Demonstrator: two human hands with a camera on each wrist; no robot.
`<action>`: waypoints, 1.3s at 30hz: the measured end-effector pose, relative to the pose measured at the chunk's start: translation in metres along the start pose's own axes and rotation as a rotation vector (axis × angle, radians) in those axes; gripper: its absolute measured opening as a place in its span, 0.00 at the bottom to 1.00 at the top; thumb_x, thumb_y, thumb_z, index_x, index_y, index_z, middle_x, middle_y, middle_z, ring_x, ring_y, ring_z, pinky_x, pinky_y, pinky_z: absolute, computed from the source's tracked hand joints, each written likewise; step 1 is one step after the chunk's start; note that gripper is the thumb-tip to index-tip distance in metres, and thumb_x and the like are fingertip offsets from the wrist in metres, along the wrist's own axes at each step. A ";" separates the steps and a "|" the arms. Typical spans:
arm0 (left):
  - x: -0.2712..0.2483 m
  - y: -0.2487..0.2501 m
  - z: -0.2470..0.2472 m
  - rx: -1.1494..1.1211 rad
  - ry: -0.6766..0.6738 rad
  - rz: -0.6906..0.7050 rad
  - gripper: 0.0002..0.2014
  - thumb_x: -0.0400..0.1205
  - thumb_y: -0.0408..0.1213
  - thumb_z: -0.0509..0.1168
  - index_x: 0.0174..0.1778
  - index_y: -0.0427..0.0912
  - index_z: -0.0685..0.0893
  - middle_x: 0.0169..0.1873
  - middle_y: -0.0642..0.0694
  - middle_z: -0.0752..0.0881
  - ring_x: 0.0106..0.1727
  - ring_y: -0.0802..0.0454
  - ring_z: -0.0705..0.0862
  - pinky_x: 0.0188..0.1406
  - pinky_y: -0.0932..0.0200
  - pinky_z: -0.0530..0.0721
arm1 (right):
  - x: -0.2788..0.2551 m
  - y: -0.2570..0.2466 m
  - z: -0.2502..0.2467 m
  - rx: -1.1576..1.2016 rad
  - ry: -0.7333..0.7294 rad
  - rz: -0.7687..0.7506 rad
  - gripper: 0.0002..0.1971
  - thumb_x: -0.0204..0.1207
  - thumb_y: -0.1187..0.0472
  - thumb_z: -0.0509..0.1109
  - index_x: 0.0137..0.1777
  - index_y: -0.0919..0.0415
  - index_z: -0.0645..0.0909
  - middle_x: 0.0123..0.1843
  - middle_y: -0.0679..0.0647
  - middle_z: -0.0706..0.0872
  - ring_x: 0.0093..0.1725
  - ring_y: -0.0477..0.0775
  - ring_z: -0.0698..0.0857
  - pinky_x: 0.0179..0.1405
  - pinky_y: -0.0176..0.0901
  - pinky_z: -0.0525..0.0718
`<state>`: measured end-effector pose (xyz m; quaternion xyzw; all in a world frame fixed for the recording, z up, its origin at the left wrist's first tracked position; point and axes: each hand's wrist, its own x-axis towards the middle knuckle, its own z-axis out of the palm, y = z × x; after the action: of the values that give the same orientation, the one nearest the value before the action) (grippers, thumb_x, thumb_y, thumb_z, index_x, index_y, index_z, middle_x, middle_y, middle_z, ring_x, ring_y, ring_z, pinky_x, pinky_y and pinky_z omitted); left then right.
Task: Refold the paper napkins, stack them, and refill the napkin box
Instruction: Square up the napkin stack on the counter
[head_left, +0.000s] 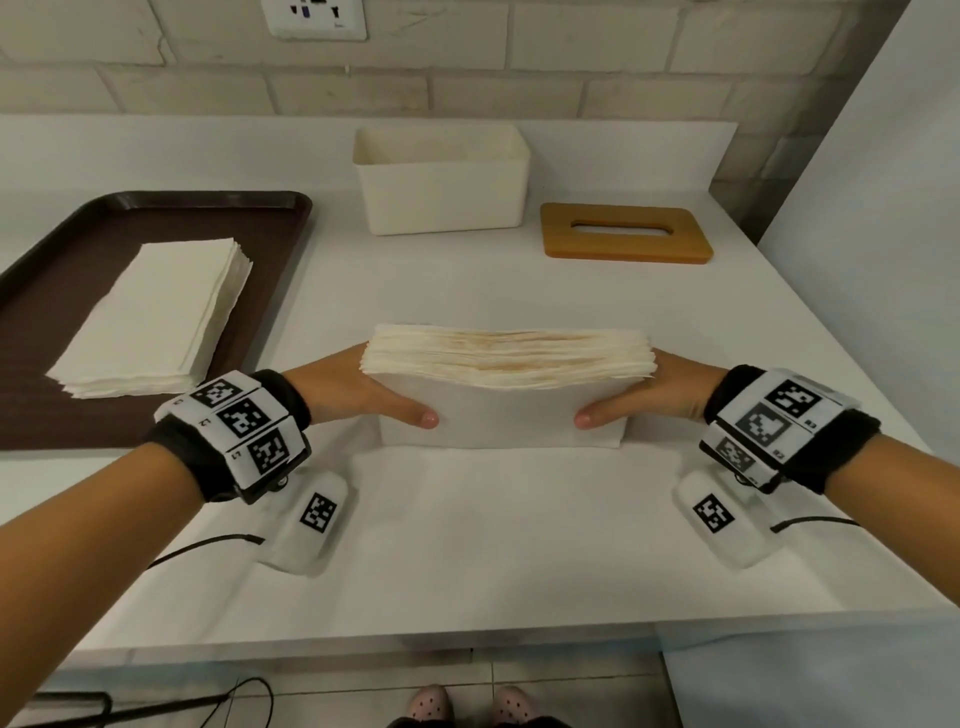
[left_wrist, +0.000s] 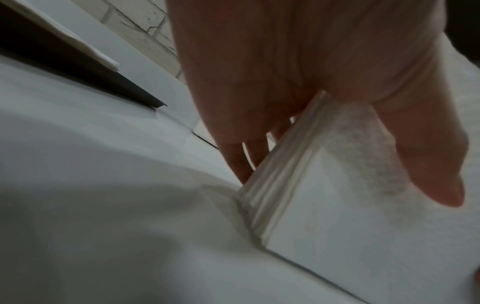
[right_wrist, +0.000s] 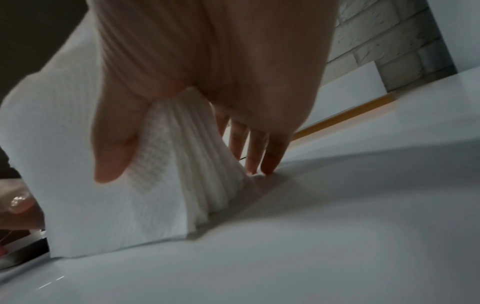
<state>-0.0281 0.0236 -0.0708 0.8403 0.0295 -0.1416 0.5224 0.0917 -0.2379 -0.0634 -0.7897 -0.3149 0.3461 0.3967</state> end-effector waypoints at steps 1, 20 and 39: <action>0.001 0.002 0.000 0.010 -0.010 -0.001 0.32 0.69 0.25 0.76 0.59 0.64 0.76 0.51 0.74 0.84 0.55 0.81 0.80 0.52 0.85 0.75 | 0.002 -0.002 0.001 0.001 -0.007 -0.002 0.29 0.67 0.75 0.75 0.64 0.49 0.74 0.64 0.45 0.82 0.62 0.33 0.80 0.68 0.27 0.73; -0.001 0.008 -0.014 0.054 0.008 -0.160 0.34 0.54 0.52 0.82 0.57 0.56 0.80 0.52 0.57 0.87 0.57 0.59 0.85 0.41 0.74 0.84 | 0.005 0.000 0.000 0.293 0.143 0.142 0.24 0.69 0.70 0.73 0.64 0.54 0.75 0.58 0.52 0.85 0.60 0.54 0.83 0.58 0.47 0.83; 0.019 0.120 -0.018 0.364 0.350 0.267 0.20 0.69 0.39 0.77 0.51 0.57 0.76 0.41 0.63 0.80 0.42 0.66 0.79 0.33 0.83 0.74 | 0.012 -0.061 0.004 0.147 0.429 -0.151 0.42 0.62 0.64 0.81 0.74 0.59 0.64 0.66 0.50 0.78 0.65 0.47 0.78 0.65 0.40 0.79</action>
<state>0.0175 -0.0171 0.0362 0.9285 -0.0177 0.0725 0.3638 0.0813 -0.1974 -0.0177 -0.7884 -0.2557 0.1616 0.5356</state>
